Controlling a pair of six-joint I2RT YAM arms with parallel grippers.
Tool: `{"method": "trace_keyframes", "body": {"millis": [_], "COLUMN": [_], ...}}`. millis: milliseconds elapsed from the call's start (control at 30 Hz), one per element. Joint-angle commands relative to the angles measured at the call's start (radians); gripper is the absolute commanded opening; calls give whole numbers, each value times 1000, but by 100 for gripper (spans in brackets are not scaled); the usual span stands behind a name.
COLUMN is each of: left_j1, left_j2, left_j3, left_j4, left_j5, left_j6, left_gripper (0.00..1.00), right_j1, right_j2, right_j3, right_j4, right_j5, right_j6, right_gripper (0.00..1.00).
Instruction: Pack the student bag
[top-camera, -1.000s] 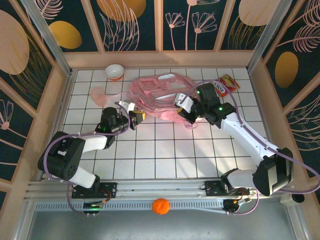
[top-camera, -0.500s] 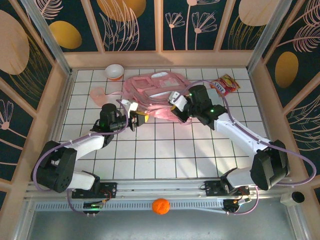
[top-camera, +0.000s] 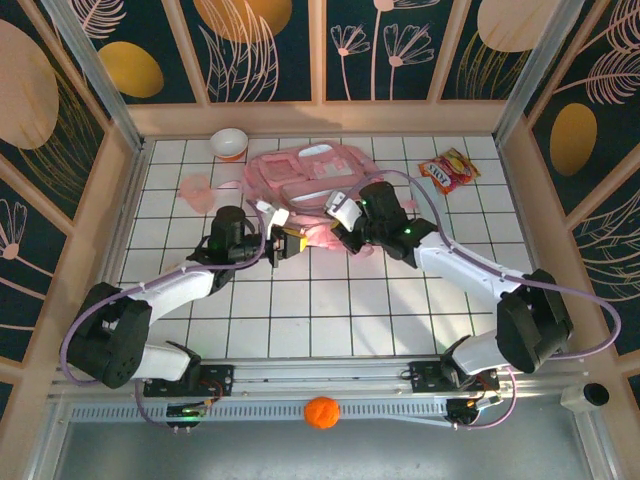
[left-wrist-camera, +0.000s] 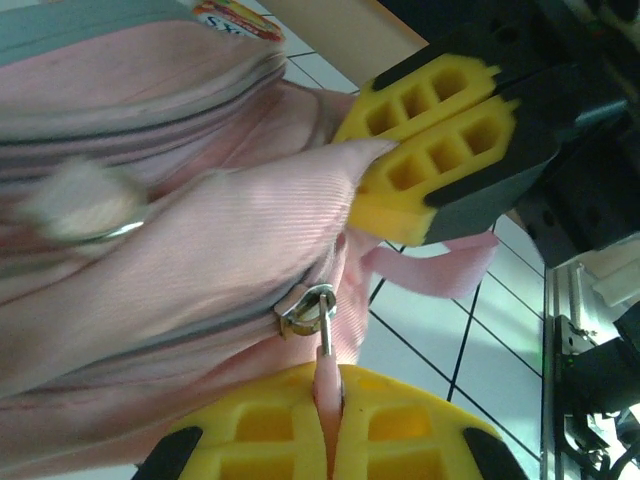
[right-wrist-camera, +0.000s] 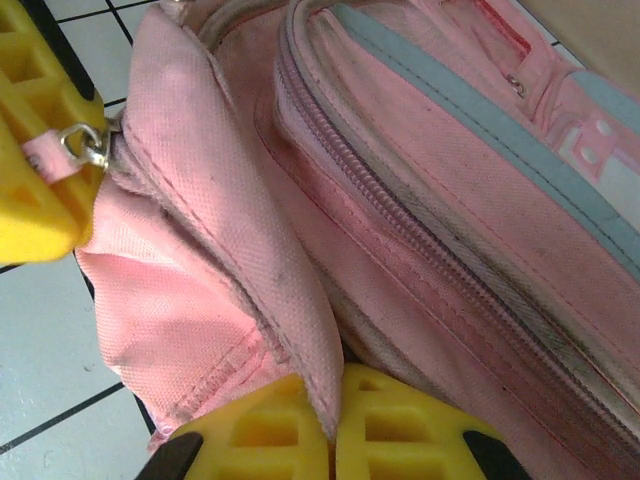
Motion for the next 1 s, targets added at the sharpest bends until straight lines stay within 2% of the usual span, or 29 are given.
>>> {"method": "trace_keyframes", "body": {"millis": [0,33,100,167,267,367,433,533,700,800,967], "left_j1": [-61,-61,-63,-62,-62,-62,-63,-62,-62,-63,-62], "left_j2": [-7,-4,-2,3,1,13,36,73,125,145,142], "left_j3": [67,65,60,59,17,-36,-53,-59,-43,-31,-40], "left_j4": [89,83,37,-45,-88,-98,-113,-127,-157,-204,-177], "left_j5": [82,39,-69,-193,-268,-305,-327,-328,-316,-322,-202], "left_j6": [-6,-15,-19,-16,-13,-10,0,23,70,92,105], "left_gripper": [0,0,0,0,0,0,0,0,0,0,0], "right_j1": [25,25,22,11,-31,-88,-114,-120,-165,-151,-131], "right_j2": [39,41,31,4,-55,-82,-79,-65,-6,67,148], "right_j3": [-4,-12,-28,-43,-72,-62,-46,-53,-119,-100,-67], "right_j4": [183,194,205,202,155,28,-81,-199,-179,-133,-78], "right_j5": [35,25,7,-28,-115,-125,-119,-36,18,-5,2], "right_j6": [79,96,143,236,423,699,825,999,1295,1340,1371], "right_gripper": [0,0,15,35,50,56,58,60,64,64,58]}}
